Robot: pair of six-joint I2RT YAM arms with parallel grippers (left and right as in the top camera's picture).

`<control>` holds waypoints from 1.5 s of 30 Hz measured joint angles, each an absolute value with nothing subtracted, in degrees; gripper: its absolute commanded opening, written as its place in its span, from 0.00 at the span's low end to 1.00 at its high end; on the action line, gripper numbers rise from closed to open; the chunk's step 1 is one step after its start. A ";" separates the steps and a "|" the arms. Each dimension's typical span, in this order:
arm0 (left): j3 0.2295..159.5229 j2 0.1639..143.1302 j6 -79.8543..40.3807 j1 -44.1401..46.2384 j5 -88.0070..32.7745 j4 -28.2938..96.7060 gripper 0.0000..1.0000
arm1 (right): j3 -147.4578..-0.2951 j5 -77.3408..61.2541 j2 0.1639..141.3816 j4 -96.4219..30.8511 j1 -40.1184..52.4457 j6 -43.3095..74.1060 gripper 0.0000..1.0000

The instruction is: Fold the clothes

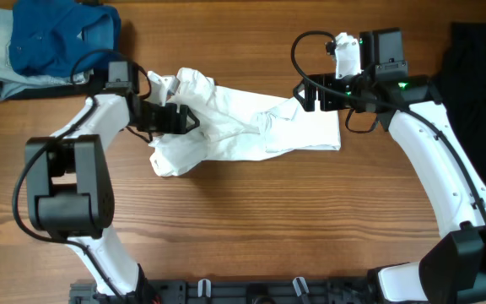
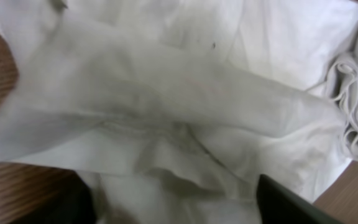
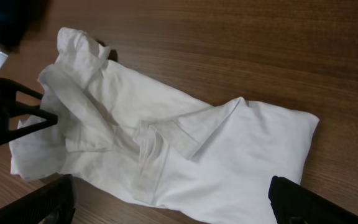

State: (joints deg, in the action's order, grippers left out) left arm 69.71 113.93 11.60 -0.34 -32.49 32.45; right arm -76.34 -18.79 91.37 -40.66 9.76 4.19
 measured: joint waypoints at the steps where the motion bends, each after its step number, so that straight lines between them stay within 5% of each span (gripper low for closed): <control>1: 69.71 113.95 10.81 0.25 -31.66 32.51 0.62 | -76.34 -18.76 91.37 -40.64 9.76 4.19 1.00; 9: 70.26 113.95 -0.84 5.91 -19.00 32.51 0.04 | -76.34 -18.74 91.37 -40.62 9.76 4.19 0.99; 16: 70.52 113.60 -8.86 6.09 -15.86 34.22 0.04 | -76.34 -18.57 91.37 -40.82 9.76 4.21 0.93; 24: 70.78 110.00 -11.09 0.19 -7.03 47.37 0.04 | -76.23 -19.35 93.38 -42.02 9.76 6.79 0.47; 27: 71.77 107.90 -10.94 -0.73 -4.64 50.28 0.04 | -76.20 -21.54 96.25 -41.17 9.76 7.07 0.05; 45: 89.54 105.78 -10.15 1.06 -2.59 63.70 0.04 | -75.88 -35.55 118.34 -35.27 10.74 7.49 0.04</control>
State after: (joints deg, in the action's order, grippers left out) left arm 89.54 105.78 -10.15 1.06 -2.59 63.70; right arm -75.88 -35.55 118.34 -35.27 10.74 7.49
